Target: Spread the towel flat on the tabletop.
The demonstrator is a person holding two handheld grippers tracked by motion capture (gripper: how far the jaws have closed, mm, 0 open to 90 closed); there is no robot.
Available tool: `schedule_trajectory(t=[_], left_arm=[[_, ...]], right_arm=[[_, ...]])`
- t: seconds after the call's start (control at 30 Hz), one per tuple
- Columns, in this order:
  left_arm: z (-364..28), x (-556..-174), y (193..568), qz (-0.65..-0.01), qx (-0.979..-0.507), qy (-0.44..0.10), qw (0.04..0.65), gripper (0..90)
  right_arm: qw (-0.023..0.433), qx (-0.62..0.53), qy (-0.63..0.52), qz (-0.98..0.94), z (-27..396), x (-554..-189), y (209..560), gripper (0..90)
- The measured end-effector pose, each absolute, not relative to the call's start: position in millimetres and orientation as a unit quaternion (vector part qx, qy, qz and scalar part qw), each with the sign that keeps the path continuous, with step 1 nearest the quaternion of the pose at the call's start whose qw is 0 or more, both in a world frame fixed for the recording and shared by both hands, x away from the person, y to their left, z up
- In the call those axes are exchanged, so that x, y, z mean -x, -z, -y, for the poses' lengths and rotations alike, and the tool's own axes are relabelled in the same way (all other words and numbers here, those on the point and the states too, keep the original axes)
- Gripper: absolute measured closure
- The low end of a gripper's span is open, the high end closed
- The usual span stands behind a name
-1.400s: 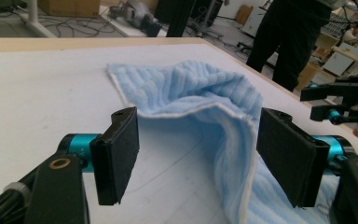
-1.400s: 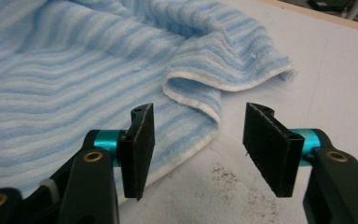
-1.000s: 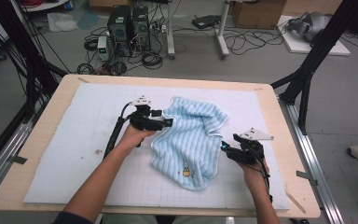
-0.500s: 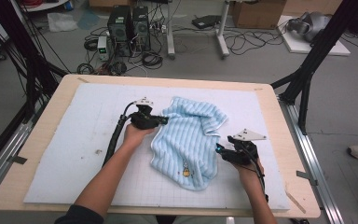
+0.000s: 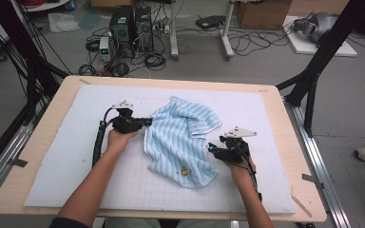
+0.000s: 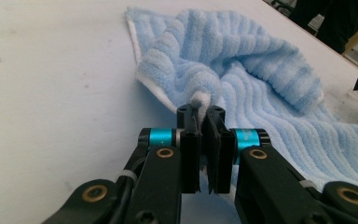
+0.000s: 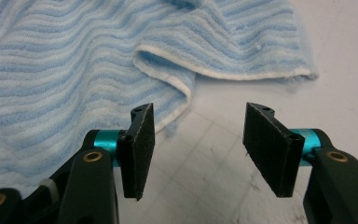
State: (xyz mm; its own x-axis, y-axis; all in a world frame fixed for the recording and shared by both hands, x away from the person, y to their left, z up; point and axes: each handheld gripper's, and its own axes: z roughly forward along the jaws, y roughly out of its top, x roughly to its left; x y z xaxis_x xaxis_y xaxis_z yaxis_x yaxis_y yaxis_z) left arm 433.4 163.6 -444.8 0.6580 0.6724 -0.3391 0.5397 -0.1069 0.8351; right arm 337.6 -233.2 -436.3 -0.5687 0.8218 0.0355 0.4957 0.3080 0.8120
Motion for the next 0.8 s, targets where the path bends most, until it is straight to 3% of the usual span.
schedule_trajectory(t=[0.6,0.63,0.73,0.8], left_arm=[[-226,-434,446,-0.437,-0.709,-0.091,0.546,84.3],[-225,-434,447,-0.439,-0.707,-0.089,0.547,81.0],[-222,-432,448,-0.458,-0.690,-0.092,0.552,46.3],[-223,-429,447,-0.452,-0.689,-0.092,0.559,40.3]], right_arm=[[0.173,-0.398,-0.426,-0.794,173,-372,429,46.0],[0.173,-0.399,-0.426,-0.794,170,-375,429,46.0],[0.173,-0.403,-0.430,-0.789,165,-383,427,46.0],[0.173,-0.404,-0.426,-0.791,161,-387,425,46.0]])
